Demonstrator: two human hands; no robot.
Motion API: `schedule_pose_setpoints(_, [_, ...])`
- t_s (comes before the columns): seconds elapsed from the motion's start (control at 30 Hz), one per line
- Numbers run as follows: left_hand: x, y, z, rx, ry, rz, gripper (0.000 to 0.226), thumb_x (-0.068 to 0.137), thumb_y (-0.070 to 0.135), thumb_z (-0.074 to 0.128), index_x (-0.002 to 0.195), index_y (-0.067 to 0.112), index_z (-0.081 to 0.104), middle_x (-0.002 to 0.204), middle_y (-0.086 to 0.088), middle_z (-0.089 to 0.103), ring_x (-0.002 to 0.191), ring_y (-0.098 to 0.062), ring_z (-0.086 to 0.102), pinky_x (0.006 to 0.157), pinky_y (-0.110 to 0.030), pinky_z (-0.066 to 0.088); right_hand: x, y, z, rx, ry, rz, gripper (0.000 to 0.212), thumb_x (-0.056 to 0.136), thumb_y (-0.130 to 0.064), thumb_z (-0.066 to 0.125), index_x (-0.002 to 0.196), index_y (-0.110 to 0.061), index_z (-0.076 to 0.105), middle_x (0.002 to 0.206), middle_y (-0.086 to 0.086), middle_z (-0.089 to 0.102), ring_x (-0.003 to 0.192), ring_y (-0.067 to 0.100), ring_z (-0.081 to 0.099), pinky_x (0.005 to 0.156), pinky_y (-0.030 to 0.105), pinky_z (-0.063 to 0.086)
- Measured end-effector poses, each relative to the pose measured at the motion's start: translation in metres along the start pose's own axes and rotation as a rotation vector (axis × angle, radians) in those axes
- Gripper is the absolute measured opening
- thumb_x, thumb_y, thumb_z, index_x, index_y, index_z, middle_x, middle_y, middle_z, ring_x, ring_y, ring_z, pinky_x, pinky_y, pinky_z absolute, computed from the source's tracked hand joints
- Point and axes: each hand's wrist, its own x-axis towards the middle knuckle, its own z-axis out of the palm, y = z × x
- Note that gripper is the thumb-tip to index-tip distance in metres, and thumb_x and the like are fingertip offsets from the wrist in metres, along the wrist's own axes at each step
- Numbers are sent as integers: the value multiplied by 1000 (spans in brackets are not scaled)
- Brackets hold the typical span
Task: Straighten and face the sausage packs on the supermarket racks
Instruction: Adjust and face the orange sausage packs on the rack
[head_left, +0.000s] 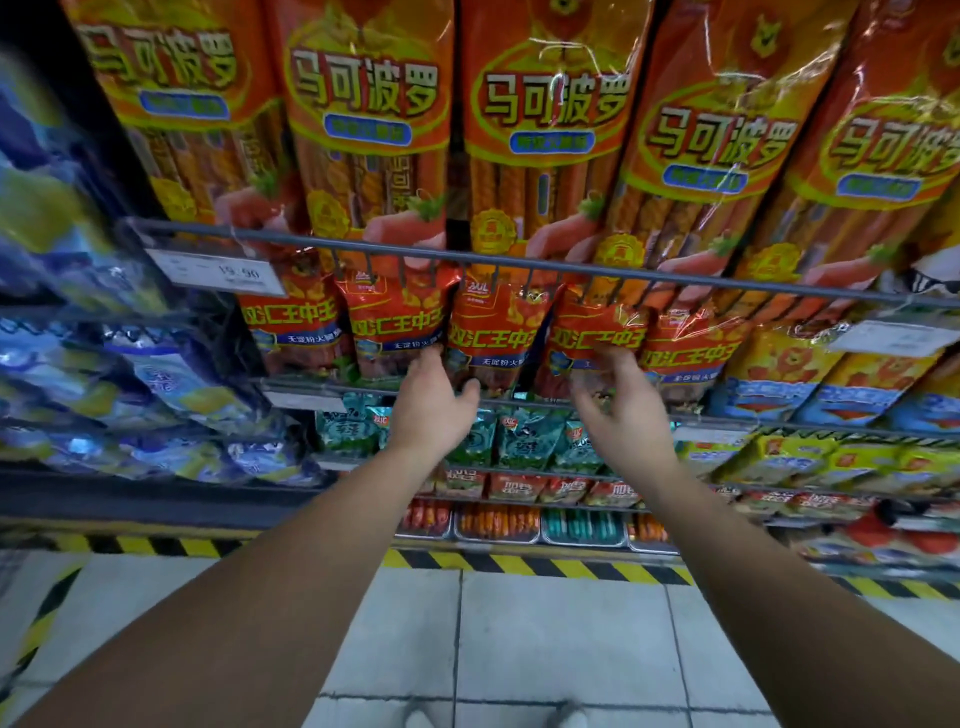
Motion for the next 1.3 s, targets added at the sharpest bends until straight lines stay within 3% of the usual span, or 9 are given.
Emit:
schedule_pose_setpoints(0.07, [8, -4, 6, 32, 10, -10, 47, 94, 36, 60, 129, 9, 44, 103, -5, 61, 96, -30, 62, 73, -38, 49, 12, -13, 18, 0, -62, -14, 48, 97, -34, 60, 135, -10, 43, 90, 3, 61, 73, 19, 60, 58, 33, 49])
schedule_pose_setpoints(0.13, [14, -8, 11, 102, 49, 3, 35, 94, 38, 59, 113, 11, 48, 83, -1, 57, 81, -30, 61, 67, -37, 48, 23, -26, 33, -9, -89, 9, 46, 96, -35, 61, 129, -7, 45, 70, -8, 50, 56, 7, 49, 43, 18, 32])
schedule_pose_setpoints(0.2, [19, -12, 14, 161, 85, 30, 31, 94, 40, 57, 104, 11, 49, 78, -2, 56, 78, -32, 61, 72, -41, 51, 33, -34, 46, 14, -87, 26, 57, 94, -34, 62, 137, -4, 39, 64, -9, 51, 51, 6, 49, 40, 16, 28])
schedule_pose_setpoints(0.3, [26, -17, 16, 208, 82, 55, 28, 98, 39, 51, 98, 10, 49, 71, -1, 51, 73, -32, 58, 68, -39, 48, 42, -40, 60, 58, -85, 38, 81, 96, -31, 59, 153, -2, 10, 66, 3, 61, 55, 21, 57, 45, 27, 37])
schedule_pose_setpoints(0.43, [36, -22, 12, 211, 76, 82, 21, 100, 31, 49, 97, 11, 53, 71, -2, 49, 65, -28, 48, 56, -33, 36, 50, -41, 73, 67, -37, 83, 85, 101, -29, 52, 153, -2, -8, 83, 12, 63, 62, 29, 58, 49, 28, 35])
schedule_pose_setpoints(0.67, [42, -27, 5, 106, 74, 97, 24, 97, 24, 51, 113, 11, 64, 99, -13, 69, 88, -37, 62, 75, -43, 53, 45, -43, 82, 71, 96, 64, 76, 101, -26, 52, 154, -5, 2, 98, 19, 66, 66, 30, 58, 55, 31, 34])
schedule_pose_setpoints(0.83, [43, -32, 6, 7, 110, 97, 28, 98, 25, 52, 118, 9, 64, 104, -13, 70, 92, -36, 63, 77, -40, 51, 45, -46, 84, 80, 145, 9, 71, 101, -25, 53, 154, -8, 10, 91, 17, 64, 60, 26, 54, 51, 30, 31])
schedule_pose_setpoints(1.03, [38, -32, 6, -82, 166, 147, 19, 97, 18, 51, 102, 7, 65, 85, -11, 68, 78, -34, 62, 70, -43, 53, 52, -56, 77, 15, 172, -36, 69, 100, -25, 53, 154, -9, 14, 100, 19, 64, 70, 37, 60, 56, 38, 42])
schedule_pose_setpoints(1.3, [41, -29, 7, 133, 53, 123, 24, 101, 27, 47, 106, 9, 63, 85, -8, 61, 76, -32, 56, 66, -37, 48, 49, -39, 80, -69, 129, 57, 73, 101, -32, 52, 154, -8, 8, 75, 10, 56, 58, 31, 52, 51, 33, 34])
